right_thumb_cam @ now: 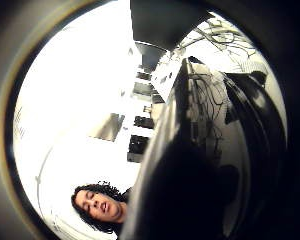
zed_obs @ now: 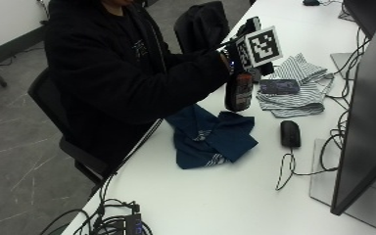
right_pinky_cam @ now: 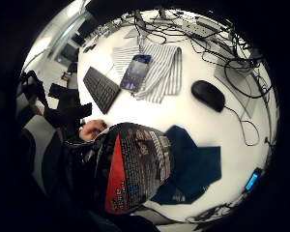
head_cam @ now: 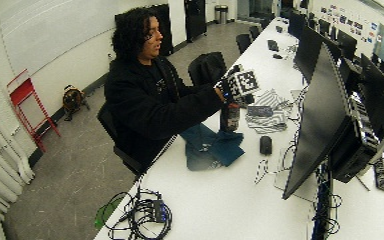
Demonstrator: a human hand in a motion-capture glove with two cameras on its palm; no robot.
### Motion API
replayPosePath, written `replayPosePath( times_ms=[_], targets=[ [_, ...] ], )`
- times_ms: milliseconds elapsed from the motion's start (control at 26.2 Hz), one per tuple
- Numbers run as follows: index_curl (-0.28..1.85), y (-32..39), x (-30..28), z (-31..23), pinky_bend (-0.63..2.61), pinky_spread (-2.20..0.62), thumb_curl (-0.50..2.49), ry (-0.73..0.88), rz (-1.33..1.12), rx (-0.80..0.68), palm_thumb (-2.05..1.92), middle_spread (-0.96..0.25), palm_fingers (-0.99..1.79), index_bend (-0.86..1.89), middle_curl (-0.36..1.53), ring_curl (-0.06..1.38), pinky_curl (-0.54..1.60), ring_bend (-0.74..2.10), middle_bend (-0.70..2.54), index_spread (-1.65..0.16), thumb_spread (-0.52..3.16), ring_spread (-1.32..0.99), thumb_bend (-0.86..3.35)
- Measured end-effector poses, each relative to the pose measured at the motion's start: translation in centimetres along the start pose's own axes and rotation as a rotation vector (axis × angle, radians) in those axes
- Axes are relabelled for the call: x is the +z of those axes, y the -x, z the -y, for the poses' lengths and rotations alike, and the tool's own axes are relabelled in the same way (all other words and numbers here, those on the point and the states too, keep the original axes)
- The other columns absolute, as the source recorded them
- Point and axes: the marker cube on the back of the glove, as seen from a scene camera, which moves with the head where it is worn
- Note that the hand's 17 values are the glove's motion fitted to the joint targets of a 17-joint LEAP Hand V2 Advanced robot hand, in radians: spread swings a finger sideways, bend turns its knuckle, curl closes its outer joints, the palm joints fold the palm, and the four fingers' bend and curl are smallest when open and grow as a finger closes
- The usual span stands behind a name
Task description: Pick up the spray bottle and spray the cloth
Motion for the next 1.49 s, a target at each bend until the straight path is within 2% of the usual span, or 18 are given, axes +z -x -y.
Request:
replayPosePath(
  times_ms=[76, 153, 306, 497, 1109, 1491],
  targets=[
    [0.61, -0.5, 0.8, 1.4, 0.47, -0.32, 0.83, -0.174, 0.034, 0.013, 0.91, -0.19, 1.39, 0.28, 0.56, 0.48, 0.41, 0.71, 0.70, -0.28, 0.55, -0.23, -0.03],
    [0.61, -1.5, 1.8, 1.1, 0.47, -0.32, 0.83, -0.231, 0.032, 0.036, 0.92, -0.19, 1.39, 0.28, 0.56, 0.48, 0.41, 0.72, 0.70, -0.28, 0.55, -0.23, -0.02],
    [0.61, -3.0, 4.0, 0.2, 0.47, -0.32, 0.83, -0.180, 0.070, 0.068, 0.92, -0.19, 1.39, 0.28, 0.56, 0.48, 0.41, 0.73, 0.69, -0.27, 0.55, -0.22, -0.03],
    [0.61, -2.6, 5.0, 1.4, 0.47, -0.32, 0.83, -0.235, 0.196, 0.059, 0.92, -0.19, 1.39, 0.27, 0.56, 0.48, 0.41, 0.73, 0.69, -0.27, 0.55, -0.22, -0.03],
    [0.62, -4.0, 5.4, 1.7, 0.48, -0.33, 0.83, -0.268, 0.221, 0.001, 0.93, -0.20, 1.39, 0.27, 0.56, 0.48, 0.42, 0.74, 0.71, -0.27, 0.56, -0.22, -0.03],
    [0.62, -3.8, 5.2, 1.7, 0.50, -0.33, 0.84, -0.233, 0.241, 0.007, 0.92, -0.20, 1.39, 0.26, 0.56, 0.48, 0.42, 0.75, 0.72, -0.28, 0.58, -0.23, -0.03]
  ],
)
